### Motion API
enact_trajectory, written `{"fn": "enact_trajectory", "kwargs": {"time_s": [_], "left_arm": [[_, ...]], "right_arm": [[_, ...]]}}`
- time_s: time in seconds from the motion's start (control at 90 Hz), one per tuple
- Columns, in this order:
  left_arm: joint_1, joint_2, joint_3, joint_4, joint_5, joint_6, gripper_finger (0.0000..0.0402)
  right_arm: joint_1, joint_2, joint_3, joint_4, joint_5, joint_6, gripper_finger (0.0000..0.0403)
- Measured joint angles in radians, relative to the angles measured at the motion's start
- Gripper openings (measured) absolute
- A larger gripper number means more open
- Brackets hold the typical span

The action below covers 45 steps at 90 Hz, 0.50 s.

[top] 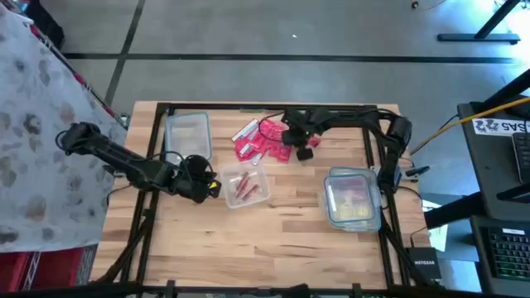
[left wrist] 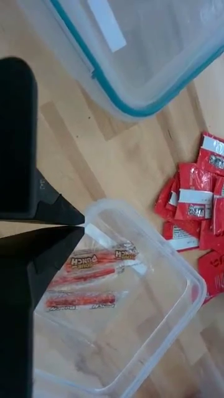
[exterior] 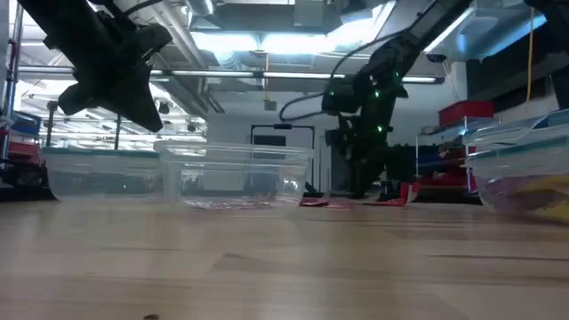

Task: Sort candy
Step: Put the blue candy stick into the square transparent bin

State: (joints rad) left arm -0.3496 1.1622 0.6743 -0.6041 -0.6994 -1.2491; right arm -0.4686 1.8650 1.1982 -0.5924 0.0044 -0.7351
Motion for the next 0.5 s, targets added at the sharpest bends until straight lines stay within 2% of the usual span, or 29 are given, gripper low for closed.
{"fn": "enact_trajectory", "kwargs": {"time_s": [0.178, 0.244, 0.389, 0.5], "left_arm": [[0.0, 0.0, 0.0, 0.0, 0.0, 0.0, 0.0], [0.0, 0.0, 0.0, 0.0, 0.0, 0.0, 0.0], [0.002, 0.0, 0.0, -0.006, -0.005, 0.0, 0.0], [0.004, 0.0, 0.0, -0.003, -0.005, 0.0, 0.0]], "right_arm": [[0.075, -0.082, 0.058, -0.008, -0.042, 0.0, 0.0006], [0.113, -0.109, 0.086, 0.01, -0.119, -0.001, 0.0012], [0.214, -0.115, 0.111, 0.125, -0.379, -0.047, 0.002], [0.305, -0.094, 0.102, 0.267, -0.412, -0.136, 0.0019]]}}
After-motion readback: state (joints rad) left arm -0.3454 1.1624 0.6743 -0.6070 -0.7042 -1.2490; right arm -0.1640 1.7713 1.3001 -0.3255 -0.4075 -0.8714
